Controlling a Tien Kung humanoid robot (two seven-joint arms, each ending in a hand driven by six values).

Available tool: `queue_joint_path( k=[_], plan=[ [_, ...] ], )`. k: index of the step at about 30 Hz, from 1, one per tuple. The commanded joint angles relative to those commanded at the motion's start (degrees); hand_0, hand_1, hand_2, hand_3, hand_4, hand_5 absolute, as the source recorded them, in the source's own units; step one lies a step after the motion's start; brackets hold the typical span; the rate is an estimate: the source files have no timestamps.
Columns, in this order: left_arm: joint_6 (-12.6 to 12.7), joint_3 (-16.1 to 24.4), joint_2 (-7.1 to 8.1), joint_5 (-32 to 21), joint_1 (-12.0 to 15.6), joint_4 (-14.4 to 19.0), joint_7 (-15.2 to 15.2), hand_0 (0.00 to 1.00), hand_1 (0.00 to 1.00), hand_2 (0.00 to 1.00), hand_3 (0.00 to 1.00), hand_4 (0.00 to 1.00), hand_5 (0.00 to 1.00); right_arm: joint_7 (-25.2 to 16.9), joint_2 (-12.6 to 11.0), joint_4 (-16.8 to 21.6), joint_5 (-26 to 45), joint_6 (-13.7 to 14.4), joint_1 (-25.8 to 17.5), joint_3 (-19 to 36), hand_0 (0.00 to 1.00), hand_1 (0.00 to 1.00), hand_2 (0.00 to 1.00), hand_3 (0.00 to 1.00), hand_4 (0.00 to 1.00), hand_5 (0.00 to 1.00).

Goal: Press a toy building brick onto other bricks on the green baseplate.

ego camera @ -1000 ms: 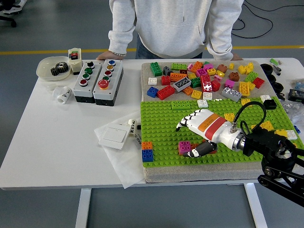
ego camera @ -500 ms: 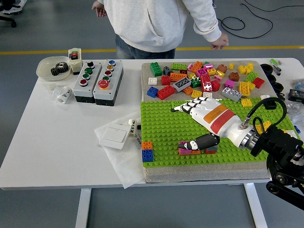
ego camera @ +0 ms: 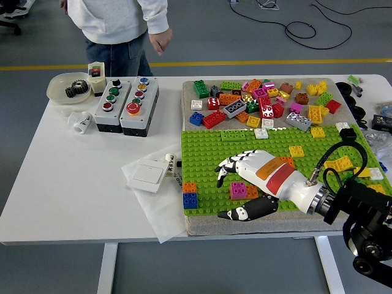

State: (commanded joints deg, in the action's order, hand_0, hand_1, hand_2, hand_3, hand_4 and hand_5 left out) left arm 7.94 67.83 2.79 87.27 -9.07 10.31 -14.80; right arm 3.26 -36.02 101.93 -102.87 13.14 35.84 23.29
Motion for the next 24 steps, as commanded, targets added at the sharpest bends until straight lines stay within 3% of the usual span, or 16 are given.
queue_joint_path(
  k=[14, 24],
  plan=[
    [0.06, -0.39, 0.21, -0.24, -0.54, 0.00, 0.05, 0.789, 0.782, 0.786, 0.580, 0.611, 0.622, 1.69, 2.33, -1.33, -3.89, -3.12, 1.79, -3.33, 0.665, 0.655, 0.709, 0.548, 0.912, 0.502],
    [0.14, -0.57, 0.28, -0.53, -0.73, 0.00, 0.09, 0.787, 0.779, 0.785, 0.580, 0.612, 0.623, 6.14, 3.80, -2.23, 5.64, 3.76, 0.51, -4.96, 0.669, 0.655, 0.713, 0.556, 0.890, 0.529]
  ],
)
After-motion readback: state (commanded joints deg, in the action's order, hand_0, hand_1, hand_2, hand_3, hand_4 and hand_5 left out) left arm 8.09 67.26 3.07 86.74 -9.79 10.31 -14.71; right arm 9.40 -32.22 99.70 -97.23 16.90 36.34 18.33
